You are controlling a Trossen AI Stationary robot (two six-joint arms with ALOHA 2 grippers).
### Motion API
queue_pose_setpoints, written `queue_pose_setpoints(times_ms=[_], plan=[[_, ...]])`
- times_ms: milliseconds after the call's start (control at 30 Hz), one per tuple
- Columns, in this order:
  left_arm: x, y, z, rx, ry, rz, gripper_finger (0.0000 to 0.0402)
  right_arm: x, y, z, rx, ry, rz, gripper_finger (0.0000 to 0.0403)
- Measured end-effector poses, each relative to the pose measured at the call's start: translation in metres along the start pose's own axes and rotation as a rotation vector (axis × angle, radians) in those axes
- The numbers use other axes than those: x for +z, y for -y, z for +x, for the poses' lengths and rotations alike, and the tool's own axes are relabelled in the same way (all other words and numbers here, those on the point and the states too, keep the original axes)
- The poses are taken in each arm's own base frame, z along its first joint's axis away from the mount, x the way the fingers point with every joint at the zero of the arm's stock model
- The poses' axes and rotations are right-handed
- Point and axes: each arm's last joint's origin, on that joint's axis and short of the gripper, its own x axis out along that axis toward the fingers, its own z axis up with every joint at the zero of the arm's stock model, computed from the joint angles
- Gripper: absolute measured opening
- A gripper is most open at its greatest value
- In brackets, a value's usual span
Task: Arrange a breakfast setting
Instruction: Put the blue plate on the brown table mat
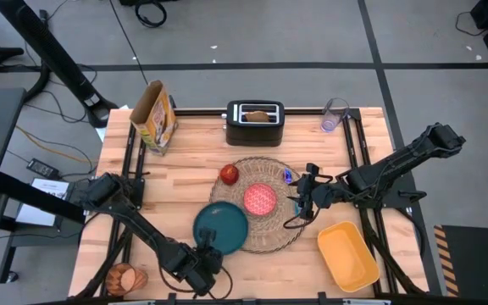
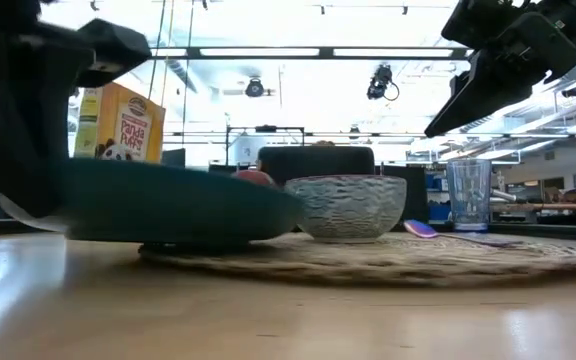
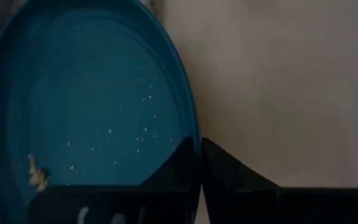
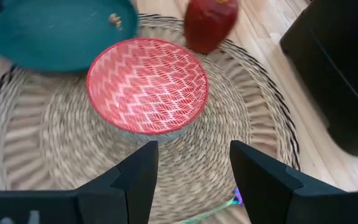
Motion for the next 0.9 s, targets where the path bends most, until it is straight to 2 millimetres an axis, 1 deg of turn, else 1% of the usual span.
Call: queue_pose_setpoints(times_ms=[100,300,467,567,700,900], plan=[[-0.004,-0.004,-0.001,0.026,-0.041,-0.001,0.0022,0.0,0.0,0.0,0.005,-0.001,0.003,0.0209],[-0.01,-0.014,-0.012,0.061,-0.093,-0.024,0.0023,0.0,0.0,0.0,0.005,0.0,0.003,0.0209],[-0.002,-0.018,-0.027,0.064,0.006,-0.077,0.0024,0.0,0.0,0.0,0.004,-0.001,0.002,0.0209],[0.001,-0.017,-0.026,0.055,0.035,-0.085,0.0024,0.0,0.0,0.0,0.004,-0.001,0.001,0.0209],[0.004,-0.008,-0.013,0.04,0.047,-0.042,0.0025,0.0,0.0,0.0,0.004,-0.001,0.0,0.0209],[0.005,-0.006,-0.007,0.026,0.048,-0.029,0.0026,-0.002,0.0,0.0,0.011,-0.017,-0.004,0.0209]])
